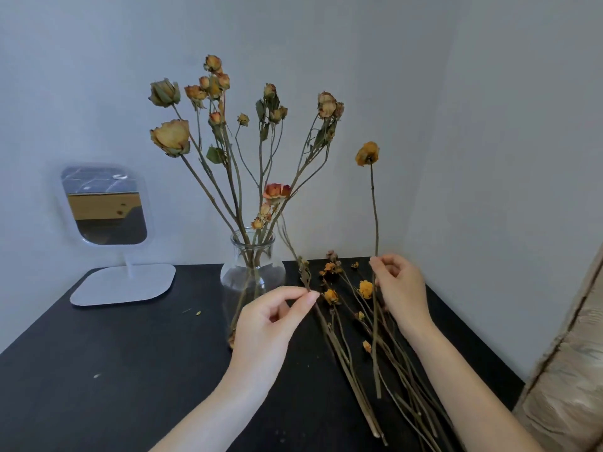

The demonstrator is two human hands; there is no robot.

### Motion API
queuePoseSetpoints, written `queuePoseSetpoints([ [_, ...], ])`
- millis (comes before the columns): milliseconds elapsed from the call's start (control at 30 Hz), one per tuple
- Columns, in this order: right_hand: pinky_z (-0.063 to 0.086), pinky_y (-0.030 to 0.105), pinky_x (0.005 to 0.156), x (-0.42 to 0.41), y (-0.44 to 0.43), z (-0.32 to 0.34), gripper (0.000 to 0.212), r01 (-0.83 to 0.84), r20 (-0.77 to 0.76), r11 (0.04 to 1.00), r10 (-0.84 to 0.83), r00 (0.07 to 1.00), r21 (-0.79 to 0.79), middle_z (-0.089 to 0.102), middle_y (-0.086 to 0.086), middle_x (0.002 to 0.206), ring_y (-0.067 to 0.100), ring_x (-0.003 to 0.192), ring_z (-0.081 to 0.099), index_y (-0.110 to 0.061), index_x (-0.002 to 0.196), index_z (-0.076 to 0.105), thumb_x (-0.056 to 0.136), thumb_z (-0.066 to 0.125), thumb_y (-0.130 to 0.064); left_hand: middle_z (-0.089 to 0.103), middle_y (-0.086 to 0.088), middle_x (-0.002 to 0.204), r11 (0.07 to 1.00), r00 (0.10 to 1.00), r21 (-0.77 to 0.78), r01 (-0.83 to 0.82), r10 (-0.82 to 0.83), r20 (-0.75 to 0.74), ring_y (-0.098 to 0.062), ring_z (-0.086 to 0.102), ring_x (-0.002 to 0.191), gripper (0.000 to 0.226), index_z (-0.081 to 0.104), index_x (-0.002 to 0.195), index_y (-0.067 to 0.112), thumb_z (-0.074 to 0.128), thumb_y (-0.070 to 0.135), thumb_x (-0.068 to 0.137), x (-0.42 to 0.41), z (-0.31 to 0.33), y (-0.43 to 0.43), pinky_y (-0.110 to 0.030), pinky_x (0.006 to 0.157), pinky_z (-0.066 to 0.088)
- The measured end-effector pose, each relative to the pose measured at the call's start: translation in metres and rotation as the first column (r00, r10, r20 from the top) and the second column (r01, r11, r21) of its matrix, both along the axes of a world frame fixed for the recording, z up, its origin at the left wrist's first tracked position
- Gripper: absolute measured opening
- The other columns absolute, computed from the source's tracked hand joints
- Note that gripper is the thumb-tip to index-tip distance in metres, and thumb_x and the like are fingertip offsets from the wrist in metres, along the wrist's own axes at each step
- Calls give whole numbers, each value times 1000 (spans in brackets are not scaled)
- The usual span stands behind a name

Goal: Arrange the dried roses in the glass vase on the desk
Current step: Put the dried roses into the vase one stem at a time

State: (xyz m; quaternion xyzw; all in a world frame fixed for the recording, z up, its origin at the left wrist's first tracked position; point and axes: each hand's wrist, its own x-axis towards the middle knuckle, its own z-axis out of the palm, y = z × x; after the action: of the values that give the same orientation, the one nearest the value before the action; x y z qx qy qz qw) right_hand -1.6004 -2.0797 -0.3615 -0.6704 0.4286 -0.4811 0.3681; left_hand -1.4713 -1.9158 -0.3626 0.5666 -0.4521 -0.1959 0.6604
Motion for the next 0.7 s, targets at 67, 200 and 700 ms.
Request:
queuePoseSetpoints([
  [67, 42, 21, 63, 8, 5, 2, 13, -24, 2, 1000, 24, 1000, -15, 59, -5, 72, 9, 69, 58, -20, 94, 62, 91, 54, -29, 37, 1, 50, 992, 995, -91, -91, 94, 36, -2, 37, 49, 20, 73, 78, 38, 63, 51, 68, 16, 12, 16, -11, 51, 35],
  [200, 38, 16, 60, 22, 18, 7, 7, -49, -5, 997, 49, 999, -57, 60, -5, 74, 6, 72, 58, -25, 89, 59, 91, 54, -29, 47, 10, 51, 948, 965, -236, -212, 241, 101, 0, 41, 49, 17, 71, 82, 42, 59, 50, 74, 53, 40, 38, -5, 48, 33],
  [700, 37, 13, 62, 34, 26, 18, 13, -67, -22, 996, 66, 998, -52, 59, -6, 80, 4, 76, 56, -17, 100, 58, 91, 54, -25, 39, 1, 51, 868, 939, -434, -242, 322, 122, -4, 37, 51, 8, 68, 81, 39, 62, 33, 83, 55, 86, 18, -9, 51, 36],
])
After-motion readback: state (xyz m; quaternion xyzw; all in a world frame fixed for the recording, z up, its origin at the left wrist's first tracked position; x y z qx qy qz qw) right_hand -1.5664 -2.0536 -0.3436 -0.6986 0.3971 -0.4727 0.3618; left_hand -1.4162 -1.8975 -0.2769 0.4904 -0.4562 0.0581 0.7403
